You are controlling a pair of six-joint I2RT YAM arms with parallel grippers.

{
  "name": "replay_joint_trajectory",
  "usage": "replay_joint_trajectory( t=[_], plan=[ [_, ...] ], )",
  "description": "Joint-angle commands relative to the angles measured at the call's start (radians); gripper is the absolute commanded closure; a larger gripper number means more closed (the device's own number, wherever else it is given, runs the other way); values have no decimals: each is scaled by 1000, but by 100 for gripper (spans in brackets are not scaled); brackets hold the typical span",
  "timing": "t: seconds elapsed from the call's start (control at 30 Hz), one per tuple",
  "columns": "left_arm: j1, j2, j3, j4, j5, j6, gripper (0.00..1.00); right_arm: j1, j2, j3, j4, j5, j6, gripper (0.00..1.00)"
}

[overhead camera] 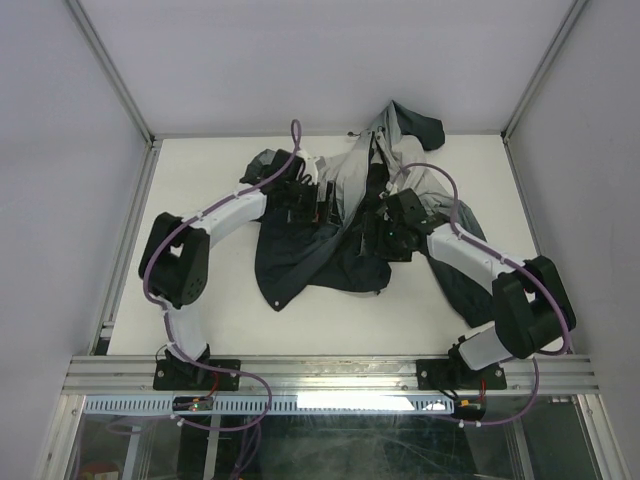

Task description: Zip up the jacket

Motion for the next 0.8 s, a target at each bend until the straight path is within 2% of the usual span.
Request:
replay_joint_trajectory(
  t=[0.0, 0.03, 0.1, 0.17, 0.23, 0.3, 0.4, 0.6, 0.67, 0.77],
  plan=[
    [-51, 84, 106, 35, -33, 48, 3, 19, 20, -19, 112, 30, 46, 15],
    [-56, 111, 123, 39, -41, 48, 6, 19, 23, -27, 119, 36, 45, 21],
    [-55, 162, 155, 52, -52, 42, 18, 20, 27, -41, 126, 47, 35, 31],
    [-38, 184, 193, 55, -40, 31, 51, 18, 27, -40, 114, 70, 18, 46],
    [-4, 168, 210, 81, -34, -2, 81, 14, 26, -29, 89, 95, -5, 63],
    [48, 129, 197, 122, -43, -49, 100, 5, 18, -14, 64, 113, -31, 79],
    [157, 52, 158, 165, -73, -137, 100, -23, 1, 22, 19, 134, -74, 99],
    [423, -131, -4, 216, -122, -269, 100, -131, -42, 118, -95, 141, -190, 100],
    [474, -167, -53, 211, -112, -262, 100, -172, -39, 151, -143, 150, -227, 100],
    [492, -183, -124, 205, -77, -249, 99, -238, -19, 191, -203, 194, -258, 100]
  ],
)
